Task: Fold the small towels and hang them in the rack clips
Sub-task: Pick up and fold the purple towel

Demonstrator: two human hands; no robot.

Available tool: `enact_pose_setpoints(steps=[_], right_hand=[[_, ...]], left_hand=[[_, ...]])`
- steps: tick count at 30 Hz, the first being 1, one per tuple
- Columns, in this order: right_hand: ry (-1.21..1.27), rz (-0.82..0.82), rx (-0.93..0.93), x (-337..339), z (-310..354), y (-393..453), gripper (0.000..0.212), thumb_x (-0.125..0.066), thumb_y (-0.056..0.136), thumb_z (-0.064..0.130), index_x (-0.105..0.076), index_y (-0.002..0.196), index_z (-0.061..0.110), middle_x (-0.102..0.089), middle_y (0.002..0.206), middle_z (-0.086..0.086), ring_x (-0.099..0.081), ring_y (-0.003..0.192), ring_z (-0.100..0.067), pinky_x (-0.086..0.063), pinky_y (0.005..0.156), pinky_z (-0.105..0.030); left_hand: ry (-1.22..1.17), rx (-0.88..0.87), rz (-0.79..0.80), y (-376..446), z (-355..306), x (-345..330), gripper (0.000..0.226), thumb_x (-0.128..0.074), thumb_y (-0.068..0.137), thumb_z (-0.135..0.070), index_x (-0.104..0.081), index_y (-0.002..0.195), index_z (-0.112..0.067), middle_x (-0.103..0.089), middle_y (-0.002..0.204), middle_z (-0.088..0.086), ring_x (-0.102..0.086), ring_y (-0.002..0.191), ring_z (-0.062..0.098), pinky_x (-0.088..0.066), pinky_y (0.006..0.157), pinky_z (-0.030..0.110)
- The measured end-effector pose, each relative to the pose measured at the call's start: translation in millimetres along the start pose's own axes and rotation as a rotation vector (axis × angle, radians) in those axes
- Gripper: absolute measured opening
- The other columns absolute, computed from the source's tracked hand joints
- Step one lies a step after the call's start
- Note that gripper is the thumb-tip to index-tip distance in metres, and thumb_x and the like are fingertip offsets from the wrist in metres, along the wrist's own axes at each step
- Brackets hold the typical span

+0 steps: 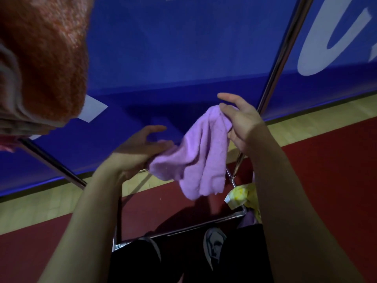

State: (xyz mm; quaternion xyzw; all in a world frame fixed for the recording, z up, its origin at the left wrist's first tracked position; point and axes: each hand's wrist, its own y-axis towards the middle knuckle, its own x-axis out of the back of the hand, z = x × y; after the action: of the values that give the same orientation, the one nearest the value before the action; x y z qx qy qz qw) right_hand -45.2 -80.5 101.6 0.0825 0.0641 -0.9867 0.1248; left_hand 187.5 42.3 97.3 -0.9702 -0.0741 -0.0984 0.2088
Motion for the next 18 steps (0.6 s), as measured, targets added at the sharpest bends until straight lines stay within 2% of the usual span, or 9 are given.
enact_pose_setpoints(steps=[3, 4, 7, 9, 11, 13, 15, 18], right_hand=[[-0.294, -0.071, 0.119, 3.3, -3.6, 0.1, 0.024, -0.057, 0.095, 0.026, -0.074, 0.107, 0.037, -0.068, 0.089, 0.006, -0.060, 0.080, -0.012, -0.049, 0.076, -0.033], [-0.314, -0.111, 0.141, 4.5, -2.2, -0.2, 0.022, -0.057, 0.096, 0.025, -0.075, 0.105, 0.035, -0.069, 0.091, 0.007, -0.060, 0.082, -0.013, -0.049, 0.076, -0.033], [-0.342, -0.165, 0.127, 6.0, -0.5, -0.5, 0.021, -0.057, 0.099, 0.022, -0.076, 0.100, 0.029, -0.068, 0.090, 0.010, -0.060, 0.091, -0.015, -0.052, 0.081, -0.035], [-0.379, -0.167, 0.110, 6.8, 0.7, -1.0, 0.021, -0.058, 0.099, 0.021, -0.077, 0.100, 0.029, -0.069, 0.092, 0.012, -0.062, 0.097, -0.015, -0.053, 0.086, -0.033], [-0.399, -0.213, 0.113, 8.6, 1.4, -0.7, 0.017, -0.060, 0.099, 0.020, -0.075, 0.106, 0.024, -0.070, 0.097, 0.011, -0.064, 0.097, -0.011, -0.051, 0.082, -0.022], [-0.372, -0.273, 0.099, 10.3, 1.2, 0.8, 0.019, -0.066, 0.097, 0.022, -0.072, 0.115, 0.019, -0.071, 0.101, 0.002, -0.064, 0.088, -0.011, -0.051, 0.072, -0.014], [-0.338, -0.302, 0.061, 9.5, 3.5, 0.2, 0.025, -0.069, 0.095, 0.026, -0.069, 0.119, 0.018, -0.070, 0.100, -0.005, -0.064, 0.083, -0.016, -0.053, 0.073, -0.021], [-0.345, -0.273, -0.054, 8.5, 6.4, 0.0, 0.022, -0.063, 0.098, 0.035, -0.070, 0.112, 0.020, -0.072, 0.105, -0.013, -0.070, 0.098, -0.028, -0.057, 0.088, -0.038]], left_hand=[[0.392, -0.089, -0.428, 9.5, 7.4, 21.5, 0.034, -0.066, 0.097, -0.018, -0.063, 0.129, -0.030, -0.074, 0.109, 0.006, -0.071, 0.101, 0.026, -0.058, 0.090, 0.040], [0.497, -0.074, -0.506, 11.0, 11.9, 28.1, 0.033, -0.063, 0.096, -0.018, -0.064, 0.127, -0.029, -0.072, 0.110, 0.005, -0.067, 0.102, 0.026, -0.055, 0.090, 0.038], [0.539, -0.013, -0.473, 10.6, 18.3, 32.1, 0.026, -0.062, 0.097, -0.021, -0.069, 0.122, -0.027, -0.068, 0.108, 0.008, -0.064, 0.098, 0.028, -0.047, 0.080, 0.034], [0.538, -0.012, -0.450, 7.3, 15.7, 32.1, 0.021, -0.062, 0.099, -0.025, -0.073, 0.117, -0.028, -0.068, 0.107, 0.006, -0.064, 0.098, 0.028, -0.045, 0.080, 0.033], [0.479, -0.030, -0.466, 5.3, 12.4, 35.7, 0.020, -0.063, 0.101, -0.028, -0.076, 0.116, -0.027, -0.065, 0.111, 0.001, -0.061, 0.101, 0.023, -0.044, 0.081, 0.031], [0.285, -0.062, -0.470, 2.4, 13.1, 43.4, 0.019, -0.065, 0.100, -0.031, -0.076, 0.115, -0.028, -0.069, 0.114, 0.001, -0.063, 0.096, 0.020, -0.047, 0.073, 0.028], [0.019, -0.078, -0.487, 0.8, 12.8, 50.0, 0.015, -0.068, 0.096, -0.032, -0.078, 0.107, -0.031, -0.073, 0.115, 0.011, -0.068, 0.089, 0.022, -0.053, 0.072, 0.031], [-0.152, -0.097, -0.469, 3.0, 12.5, 54.5, 0.014, -0.063, 0.103, -0.024, -0.075, 0.109, -0.027, -0.064, 0.129, 0.015, -0.068, 0.100, 0.022, -0.058, 0.077, 0.034]])
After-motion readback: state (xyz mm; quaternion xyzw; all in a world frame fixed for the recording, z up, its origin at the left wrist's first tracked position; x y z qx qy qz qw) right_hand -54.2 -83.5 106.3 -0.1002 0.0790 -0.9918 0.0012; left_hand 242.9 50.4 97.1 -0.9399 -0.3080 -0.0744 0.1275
